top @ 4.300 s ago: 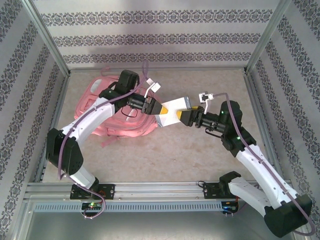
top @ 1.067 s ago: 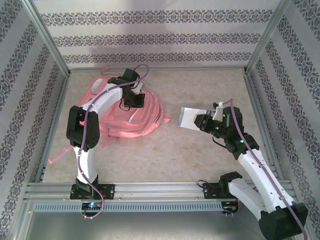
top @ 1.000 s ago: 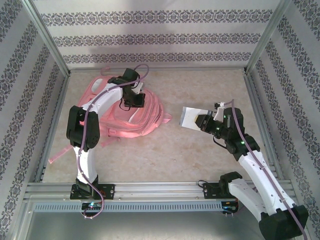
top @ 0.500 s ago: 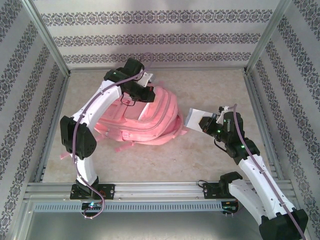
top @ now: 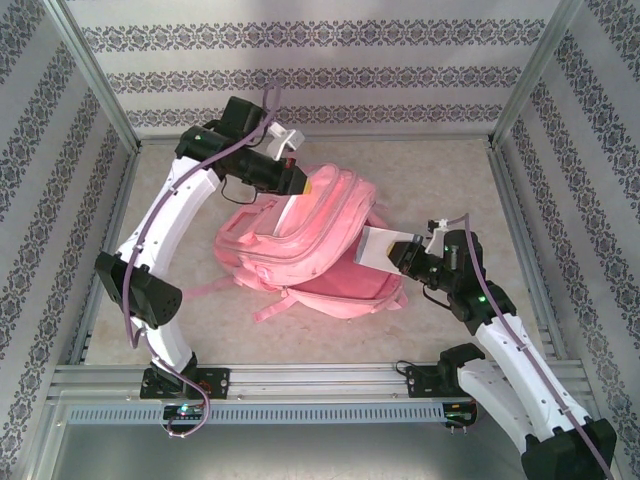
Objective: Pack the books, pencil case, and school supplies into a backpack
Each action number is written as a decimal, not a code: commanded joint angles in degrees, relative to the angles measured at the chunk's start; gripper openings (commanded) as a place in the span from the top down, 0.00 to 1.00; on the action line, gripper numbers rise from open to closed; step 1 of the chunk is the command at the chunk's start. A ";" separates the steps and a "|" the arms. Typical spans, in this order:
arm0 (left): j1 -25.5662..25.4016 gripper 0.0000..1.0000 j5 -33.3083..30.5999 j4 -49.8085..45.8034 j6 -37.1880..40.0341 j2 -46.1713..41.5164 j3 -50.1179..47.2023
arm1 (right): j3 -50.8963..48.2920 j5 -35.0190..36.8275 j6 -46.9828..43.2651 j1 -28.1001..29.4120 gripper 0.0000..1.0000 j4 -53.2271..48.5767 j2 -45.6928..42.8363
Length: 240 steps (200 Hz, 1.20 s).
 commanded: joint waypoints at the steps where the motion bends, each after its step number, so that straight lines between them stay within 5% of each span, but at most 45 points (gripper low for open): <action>1: 1.17 1.00 9.62 4.24 0.04 -2.23 4.34 | -0.47 -4.94 6.39 1.76 1.00 10.27 0.50; 85: 1.18 1.00 12.69 5.73 -1.31 -1.51 5.13 | 5.26 -2.16 23.85 11.73 1.00 29.11 18.83; 166: 1.23 1.00 13.41 6.52 -2.00 -1.13 4.99 | 15.96 2.36 24.51 18.44 1.00 33.91 35.62; 240: 1.29 1.00 15.48 7.85 -3.16 -0.97 4.64 | 28.11 14.67 25.81 21.24 1.00 31.80 54.35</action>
